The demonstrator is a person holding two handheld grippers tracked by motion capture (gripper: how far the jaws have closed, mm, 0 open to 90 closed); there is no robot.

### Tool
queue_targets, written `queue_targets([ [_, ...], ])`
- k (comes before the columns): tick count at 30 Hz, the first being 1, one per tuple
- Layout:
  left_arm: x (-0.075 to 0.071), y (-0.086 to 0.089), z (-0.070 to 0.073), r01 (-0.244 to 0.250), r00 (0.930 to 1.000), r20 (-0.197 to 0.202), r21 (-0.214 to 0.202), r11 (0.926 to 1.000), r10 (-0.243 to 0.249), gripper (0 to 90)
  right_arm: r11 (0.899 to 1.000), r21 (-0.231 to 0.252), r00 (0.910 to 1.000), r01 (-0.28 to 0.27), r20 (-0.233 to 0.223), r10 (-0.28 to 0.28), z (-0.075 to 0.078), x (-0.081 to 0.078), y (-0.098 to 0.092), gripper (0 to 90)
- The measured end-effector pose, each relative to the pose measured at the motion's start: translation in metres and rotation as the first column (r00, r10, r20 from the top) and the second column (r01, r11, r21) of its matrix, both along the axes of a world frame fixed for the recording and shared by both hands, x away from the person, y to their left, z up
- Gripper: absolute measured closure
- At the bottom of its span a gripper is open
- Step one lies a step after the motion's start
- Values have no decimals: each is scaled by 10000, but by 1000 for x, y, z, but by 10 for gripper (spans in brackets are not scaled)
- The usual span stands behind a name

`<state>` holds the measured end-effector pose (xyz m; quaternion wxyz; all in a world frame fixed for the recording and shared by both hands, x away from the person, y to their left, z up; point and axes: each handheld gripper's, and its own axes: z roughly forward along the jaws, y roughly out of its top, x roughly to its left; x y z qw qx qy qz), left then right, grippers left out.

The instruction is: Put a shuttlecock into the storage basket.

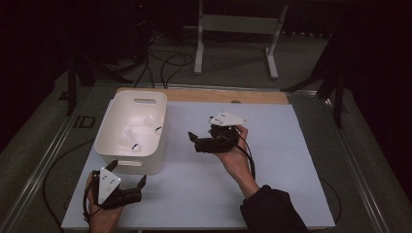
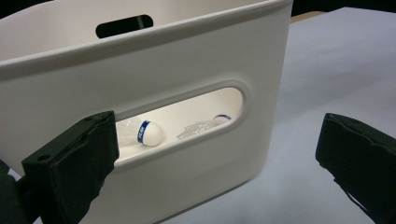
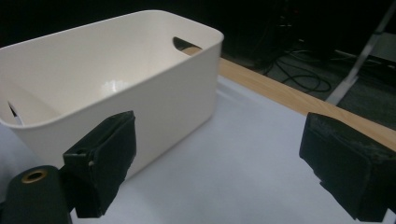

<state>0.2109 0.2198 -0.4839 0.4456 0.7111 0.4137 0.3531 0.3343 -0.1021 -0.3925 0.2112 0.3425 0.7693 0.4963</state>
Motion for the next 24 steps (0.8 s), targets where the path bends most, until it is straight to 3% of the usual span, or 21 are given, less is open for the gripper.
queue_targets([
  [6,0,0,0,1,10000,-5,21,10000,-1,0,9990,-130,9991,427,78,-426,-6,-11,-27,117],
  [9,0,0,0,-8,10000,-3,26,10000,8,0,9969,237,9971,748,-154,-744,-12,-18,-50,117],
  [13,0,0,0,-10,10000,-4,27,10000,10,0,9949,113,9946,1001,-291,-997,-18,-26,-67,116],
  [18,0,0,0,-48,10000,16,1,10000,48,0,9918,129,9919,1269,22,-1270,-17,-37,-82,116],
  [24,0,0,0,-72,10000,-2,-21,10000,72,0,9880,34,9879,1542,187,-1543,-30,-56,-108,115],
])
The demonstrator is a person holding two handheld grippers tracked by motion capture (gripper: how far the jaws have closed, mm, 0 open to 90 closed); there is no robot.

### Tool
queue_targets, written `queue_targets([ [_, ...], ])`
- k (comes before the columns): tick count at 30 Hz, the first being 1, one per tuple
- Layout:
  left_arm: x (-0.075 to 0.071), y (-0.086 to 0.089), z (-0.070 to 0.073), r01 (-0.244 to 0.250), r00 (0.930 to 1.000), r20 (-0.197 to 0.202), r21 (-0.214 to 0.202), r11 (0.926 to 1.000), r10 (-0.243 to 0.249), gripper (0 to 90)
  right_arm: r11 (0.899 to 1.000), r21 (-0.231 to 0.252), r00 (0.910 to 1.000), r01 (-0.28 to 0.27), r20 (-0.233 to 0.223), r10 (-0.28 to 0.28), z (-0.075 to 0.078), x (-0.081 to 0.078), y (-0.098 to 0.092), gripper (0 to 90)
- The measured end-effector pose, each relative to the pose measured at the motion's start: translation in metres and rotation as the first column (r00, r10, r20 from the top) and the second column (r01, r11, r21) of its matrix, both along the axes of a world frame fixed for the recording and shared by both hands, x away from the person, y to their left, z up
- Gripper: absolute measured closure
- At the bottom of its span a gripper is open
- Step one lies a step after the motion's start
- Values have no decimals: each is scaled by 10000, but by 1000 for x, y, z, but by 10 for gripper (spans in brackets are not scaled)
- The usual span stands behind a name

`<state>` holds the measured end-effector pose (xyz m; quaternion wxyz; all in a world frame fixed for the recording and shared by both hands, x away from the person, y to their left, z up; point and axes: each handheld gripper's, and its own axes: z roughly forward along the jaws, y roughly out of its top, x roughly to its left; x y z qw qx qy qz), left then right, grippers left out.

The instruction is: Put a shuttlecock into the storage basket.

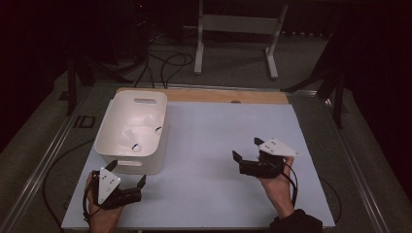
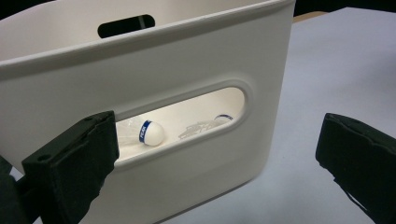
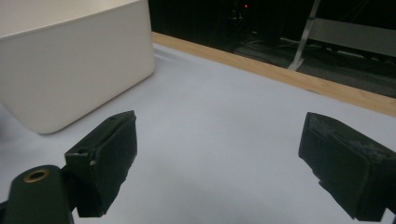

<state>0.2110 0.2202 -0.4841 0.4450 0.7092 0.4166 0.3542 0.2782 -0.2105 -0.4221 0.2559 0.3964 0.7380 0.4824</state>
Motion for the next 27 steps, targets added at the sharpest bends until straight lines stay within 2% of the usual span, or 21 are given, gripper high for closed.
queue_targets([
  [6,0,0,0,-23,10000,4,-22,10000,23,0,9999,122,9993,108,363,-112,-6,-14,-17,112],
  [8,0,0,0,-38,10000,25,-24,10000,39,0,9989,466,9975,82,699,-115,-10,-20,-24,111],
  [14,-1,0,1,3,9999,129,-59,10000,-3,0,9964,845,9932,-103,1165,4,-20,-29,-31,113],
  [20,-1,-1,2,55,9997,231,-155,9999,-52,0,9971,716,9899,258,1370,-355,-39,-36,-39,114],
  [22,-1,-1,2,42,9997,252,-199,9998,-37,0,9967,756,9896,312,1381,-414,-41,-37,-42,114],
  [27,0,1,2,-71,9997,250,-247,9997,77,0,9976,517,9876,457,1481,-529,-46,-41,-45,117],
])
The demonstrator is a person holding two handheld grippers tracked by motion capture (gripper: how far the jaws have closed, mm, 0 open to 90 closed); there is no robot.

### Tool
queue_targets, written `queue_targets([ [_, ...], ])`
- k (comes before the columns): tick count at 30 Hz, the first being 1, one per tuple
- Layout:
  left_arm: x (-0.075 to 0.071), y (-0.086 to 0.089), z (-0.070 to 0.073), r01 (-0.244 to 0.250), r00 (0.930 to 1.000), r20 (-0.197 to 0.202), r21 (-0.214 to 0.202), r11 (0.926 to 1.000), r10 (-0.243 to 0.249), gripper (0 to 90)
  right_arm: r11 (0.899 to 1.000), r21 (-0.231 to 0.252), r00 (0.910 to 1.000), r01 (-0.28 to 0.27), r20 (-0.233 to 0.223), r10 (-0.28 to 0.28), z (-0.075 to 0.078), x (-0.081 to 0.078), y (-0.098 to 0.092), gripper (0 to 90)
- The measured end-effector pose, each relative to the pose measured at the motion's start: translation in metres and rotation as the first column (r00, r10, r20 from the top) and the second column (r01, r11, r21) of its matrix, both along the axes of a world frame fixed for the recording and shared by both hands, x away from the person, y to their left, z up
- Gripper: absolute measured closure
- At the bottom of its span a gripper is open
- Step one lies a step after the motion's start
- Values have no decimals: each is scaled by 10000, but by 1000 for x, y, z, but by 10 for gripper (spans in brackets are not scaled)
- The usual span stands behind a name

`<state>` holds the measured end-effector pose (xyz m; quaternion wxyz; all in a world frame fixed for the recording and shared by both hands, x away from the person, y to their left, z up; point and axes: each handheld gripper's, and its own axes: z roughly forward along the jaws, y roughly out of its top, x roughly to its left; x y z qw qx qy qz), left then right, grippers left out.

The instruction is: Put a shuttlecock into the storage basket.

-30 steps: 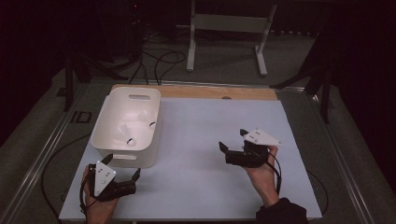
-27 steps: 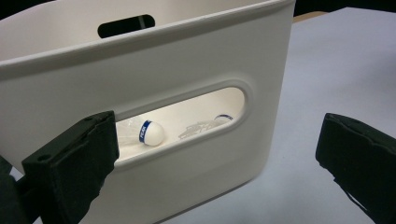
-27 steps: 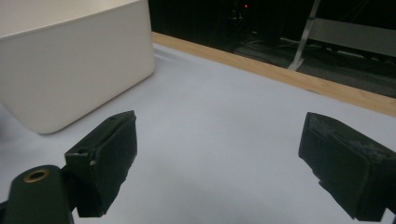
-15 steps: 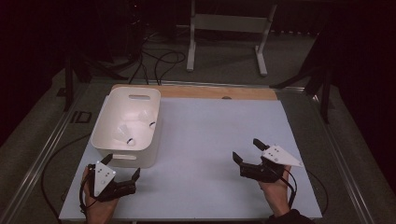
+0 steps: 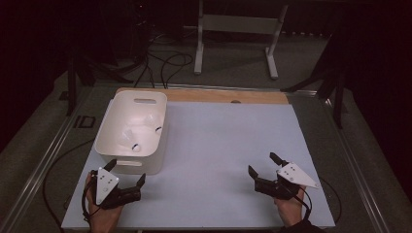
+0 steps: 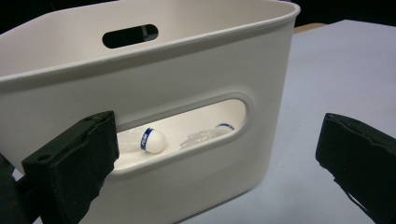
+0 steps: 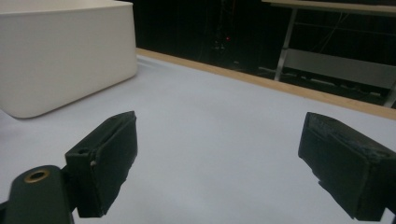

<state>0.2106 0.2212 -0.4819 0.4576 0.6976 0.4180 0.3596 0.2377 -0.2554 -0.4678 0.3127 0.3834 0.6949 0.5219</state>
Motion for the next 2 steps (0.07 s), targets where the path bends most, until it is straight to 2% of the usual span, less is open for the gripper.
queue_targets([
  [2,0,0,0,-32,10000,7,-5,10000,32,0,10000,48,10000,-14,-78,14,-2,0,-1,116],
])
